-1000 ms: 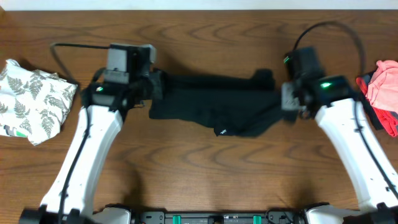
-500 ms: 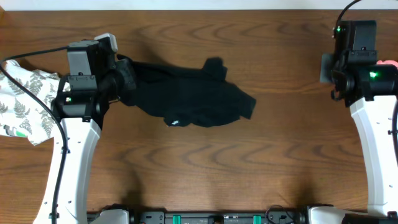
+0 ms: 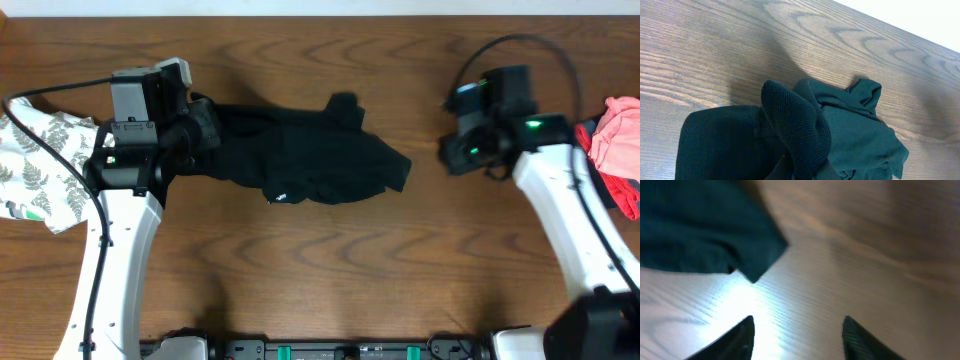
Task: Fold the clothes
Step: 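Grasp the shirt's right end with the right gripper, stretching it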
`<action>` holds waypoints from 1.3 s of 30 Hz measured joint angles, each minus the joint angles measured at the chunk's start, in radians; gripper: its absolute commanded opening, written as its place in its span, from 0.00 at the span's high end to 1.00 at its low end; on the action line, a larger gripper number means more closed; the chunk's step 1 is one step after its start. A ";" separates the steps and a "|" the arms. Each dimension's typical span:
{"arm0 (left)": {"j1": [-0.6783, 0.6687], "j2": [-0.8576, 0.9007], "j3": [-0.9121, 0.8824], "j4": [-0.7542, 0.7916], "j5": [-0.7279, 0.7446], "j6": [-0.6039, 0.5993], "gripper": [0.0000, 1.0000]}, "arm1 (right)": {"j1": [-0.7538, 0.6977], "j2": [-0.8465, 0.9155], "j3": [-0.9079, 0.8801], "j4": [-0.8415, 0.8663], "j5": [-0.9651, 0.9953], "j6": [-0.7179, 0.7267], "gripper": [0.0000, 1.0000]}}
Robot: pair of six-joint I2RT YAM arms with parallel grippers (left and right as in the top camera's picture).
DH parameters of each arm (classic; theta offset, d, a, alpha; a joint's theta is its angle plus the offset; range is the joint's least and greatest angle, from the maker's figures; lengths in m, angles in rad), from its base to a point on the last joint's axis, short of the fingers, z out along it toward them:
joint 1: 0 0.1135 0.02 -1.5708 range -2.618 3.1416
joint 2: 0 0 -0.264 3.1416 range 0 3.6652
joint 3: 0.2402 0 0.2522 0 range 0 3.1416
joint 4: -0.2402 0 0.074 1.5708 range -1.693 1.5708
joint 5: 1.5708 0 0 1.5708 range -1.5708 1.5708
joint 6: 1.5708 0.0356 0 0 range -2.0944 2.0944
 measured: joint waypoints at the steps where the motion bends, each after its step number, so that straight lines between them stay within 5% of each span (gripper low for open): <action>1: 0.000 0.000 0.000 0.000 0.000 0.000 0.94 | 0.026 0.017 -0.018 0.022 -0.005 -0.022 0.39; 8: 0.000 0.000 0.000 -0.008 0.000 0.000 0.94 | 0.167 0.111 -0.051 0.184 -0.004 -0.098 0.29; 24: 0.000 0.000 0.000 -0.019 0.000 0.000 0.94 | 0.321 0.365 -0.051 0.334 0.023 -0.152 0.28; 26: 0.000 0.000 0.000 -0.026 0.000 0.000 0.94 | 0.322 0.373 -0.047 0.345 0.027 -0.143 0.37; 27: 0.000 0.000 0.000 -0.029 0.000 0.000 0.94 | 0.322 0.375 -0.045 0.347 0.029 -0.137 0.49; 29: 0.000 0.000 0.000 -0.033 0.000 0.000 0.94 | 0.322 0.380 -0.039 0.350 0.031 -0.127 0.94; 30: 0.000 0.000 0.000 -0.034 0.000 0.000 0.94 | 0.322 0.383 -0.036 0.352 0.033 -0.119 0.99; 39: 0.000 0.000 0.000 -0.034 0.000 -0.003 0.94 | 0.332 0.375 -0.029 0.326 0.166 -0.004 0.99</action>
